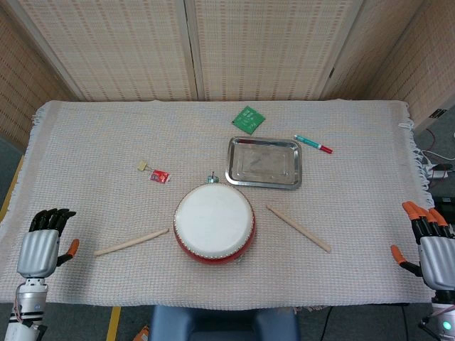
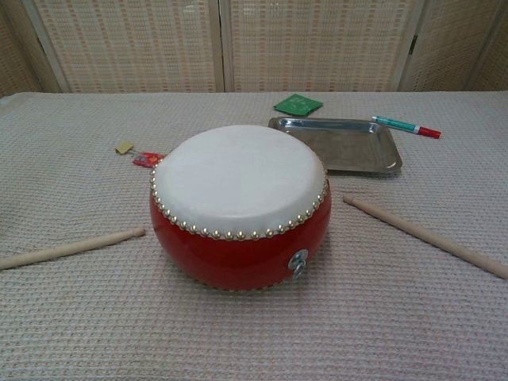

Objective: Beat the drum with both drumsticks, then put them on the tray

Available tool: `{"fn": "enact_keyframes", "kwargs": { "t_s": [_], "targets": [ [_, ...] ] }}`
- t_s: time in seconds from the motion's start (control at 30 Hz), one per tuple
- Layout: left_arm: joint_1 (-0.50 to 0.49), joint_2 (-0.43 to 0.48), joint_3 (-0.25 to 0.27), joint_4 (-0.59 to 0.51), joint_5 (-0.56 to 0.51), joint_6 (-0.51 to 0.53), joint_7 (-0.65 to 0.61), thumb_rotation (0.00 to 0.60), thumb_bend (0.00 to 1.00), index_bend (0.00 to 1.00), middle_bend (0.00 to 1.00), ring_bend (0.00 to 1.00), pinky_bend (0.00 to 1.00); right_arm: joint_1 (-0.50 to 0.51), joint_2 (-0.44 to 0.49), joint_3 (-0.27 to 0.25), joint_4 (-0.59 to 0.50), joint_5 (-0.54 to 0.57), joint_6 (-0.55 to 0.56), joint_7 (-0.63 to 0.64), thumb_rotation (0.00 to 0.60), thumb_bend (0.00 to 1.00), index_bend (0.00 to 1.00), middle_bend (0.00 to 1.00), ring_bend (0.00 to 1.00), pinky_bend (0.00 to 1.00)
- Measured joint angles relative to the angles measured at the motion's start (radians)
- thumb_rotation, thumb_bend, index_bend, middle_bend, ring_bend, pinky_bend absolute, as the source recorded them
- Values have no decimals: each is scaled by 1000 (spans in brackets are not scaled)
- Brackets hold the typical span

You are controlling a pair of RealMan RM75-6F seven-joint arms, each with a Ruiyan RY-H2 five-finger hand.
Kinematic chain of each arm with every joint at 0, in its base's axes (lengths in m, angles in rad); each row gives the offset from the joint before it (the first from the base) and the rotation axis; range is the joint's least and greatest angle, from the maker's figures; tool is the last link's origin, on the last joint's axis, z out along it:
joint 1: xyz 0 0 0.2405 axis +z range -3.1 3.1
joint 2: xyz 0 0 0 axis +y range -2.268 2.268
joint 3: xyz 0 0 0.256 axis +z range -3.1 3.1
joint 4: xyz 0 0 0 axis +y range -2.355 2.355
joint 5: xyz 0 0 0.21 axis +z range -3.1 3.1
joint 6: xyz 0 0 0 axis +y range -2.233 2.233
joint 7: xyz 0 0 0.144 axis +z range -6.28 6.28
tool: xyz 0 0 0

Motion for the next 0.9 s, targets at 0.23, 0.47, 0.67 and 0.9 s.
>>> {"fn": "enact_keyframes", "kwargs": {
  "t_s": [0.23,0.47,0.67,0.9],
  "targets": [
    [7,-2,-10,-5,13,12,5,600,345,250,179,120,116,-4,4,1,-2,-10,12,29,600,236,8,57,0,89],
    [7,8,-14,-12,40,10,-11,600,345,275,191,120,115,-12,22,0,4,-26,29,64,600,236,8,56,0,89],
    [-8,6,-23,-25,42,-22,-41,600,363,355,217,120,116,-13,31,1,8,-38,35,83,600,236,8,56,0,89],
    [-46,-8,-21,-44,38,-114,-88,600,397,408,236,120,117,-6,34,-1,9,-47,25,88,600,236,8,57,0,89]
  ]
}}
